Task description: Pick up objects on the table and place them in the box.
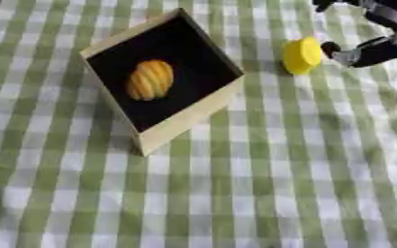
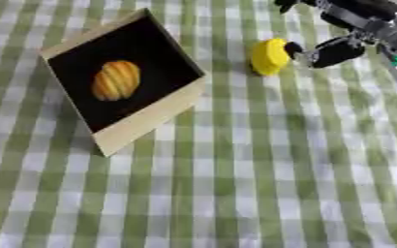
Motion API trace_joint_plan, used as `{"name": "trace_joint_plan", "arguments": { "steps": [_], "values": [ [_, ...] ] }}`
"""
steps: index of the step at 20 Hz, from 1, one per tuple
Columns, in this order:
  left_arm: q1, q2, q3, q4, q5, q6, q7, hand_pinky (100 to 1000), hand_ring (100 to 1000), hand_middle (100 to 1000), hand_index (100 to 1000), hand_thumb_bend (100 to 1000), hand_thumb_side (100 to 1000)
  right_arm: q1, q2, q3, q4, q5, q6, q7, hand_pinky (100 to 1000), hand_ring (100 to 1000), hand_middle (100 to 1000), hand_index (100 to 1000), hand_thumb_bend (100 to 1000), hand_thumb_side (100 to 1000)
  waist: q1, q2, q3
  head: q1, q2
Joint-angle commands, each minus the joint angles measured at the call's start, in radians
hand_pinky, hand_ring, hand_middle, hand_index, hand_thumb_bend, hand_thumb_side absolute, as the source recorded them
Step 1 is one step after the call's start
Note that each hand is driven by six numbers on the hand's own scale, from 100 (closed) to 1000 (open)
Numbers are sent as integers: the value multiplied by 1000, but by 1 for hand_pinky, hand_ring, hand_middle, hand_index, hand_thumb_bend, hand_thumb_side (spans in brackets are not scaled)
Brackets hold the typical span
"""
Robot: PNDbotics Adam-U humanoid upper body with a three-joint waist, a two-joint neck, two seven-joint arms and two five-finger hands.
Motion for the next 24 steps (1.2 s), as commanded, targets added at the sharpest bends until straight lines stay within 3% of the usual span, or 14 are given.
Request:
{"name": "trace_joint_plan", "arguments": {
  "steps": [1, 14, 21, 24],
  "values": [
    [-7, 11, 4, -16, -10, 3, -3, 767, 747, 797, 855, 100, 677, -18, -25, -20, 18, 37, 1, -19, 920, 911, 787, 931, 275, 100, 5, -13, 1, 1, -23],
    [-14, 3, 2, -16, -20, 10, -6, 771, 748, 800, 853, 100, 685, -44, 2, -11, 68, 82, -6, -25, 920, 911, 793, 932, 214, 164, 0, 28, 17, -5, -43],
    [-4, 3, 3, -16, -28, 16, -5, 772, 749, 802, 854, 100, 687, -39, -3, -8, 37, 70, -18, -10, 919, 910, 796, 935, 204, 155, 1, 33, 8, 3, -28],
    [3, 5, 4, -16, -30, 20, -3, 772, 749, 802, 854, 100, 687, -31, -25, -16, -12, 53, -15, -10, 917, 908, 793, 935, 212, 100, 0, 24, -4, 8, -15]
  ]
}}
